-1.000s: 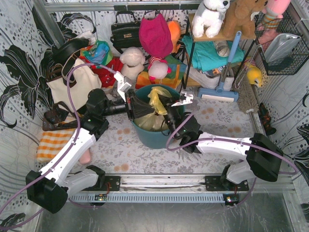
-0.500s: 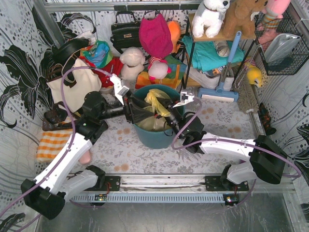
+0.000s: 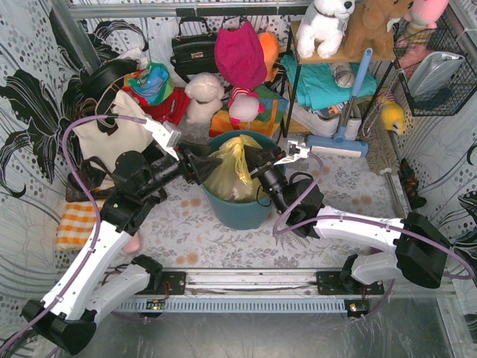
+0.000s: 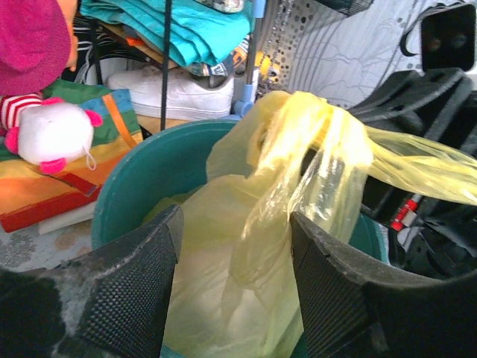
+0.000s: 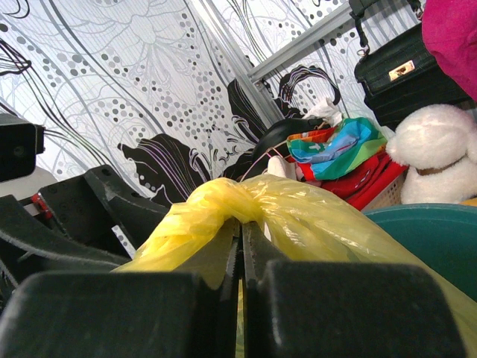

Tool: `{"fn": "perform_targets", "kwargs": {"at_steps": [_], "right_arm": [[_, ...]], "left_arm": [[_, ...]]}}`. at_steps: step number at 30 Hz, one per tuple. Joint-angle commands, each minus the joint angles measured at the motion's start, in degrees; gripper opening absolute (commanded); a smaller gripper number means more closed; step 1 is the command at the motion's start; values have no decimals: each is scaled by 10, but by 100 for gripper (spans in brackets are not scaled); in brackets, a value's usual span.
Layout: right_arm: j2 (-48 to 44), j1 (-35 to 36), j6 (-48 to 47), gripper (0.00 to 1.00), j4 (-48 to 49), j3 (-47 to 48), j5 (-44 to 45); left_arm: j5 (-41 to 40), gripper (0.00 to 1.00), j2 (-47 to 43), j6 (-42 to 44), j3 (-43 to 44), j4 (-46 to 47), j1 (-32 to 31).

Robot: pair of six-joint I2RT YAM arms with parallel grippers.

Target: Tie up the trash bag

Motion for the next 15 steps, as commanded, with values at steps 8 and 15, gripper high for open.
{"fn": "perform_targets", "kwargs": {"at_steps": [8, 15], "right_arm": [[24, 3, -23, 0, 34, 23, -3], [59, 3, -64, 0, 41, 40, 54]], "left_arm": [[93, 43, 80, 26, 58, 18, 0], [198, 13, 71, -1, 58, 53, 1]]}}
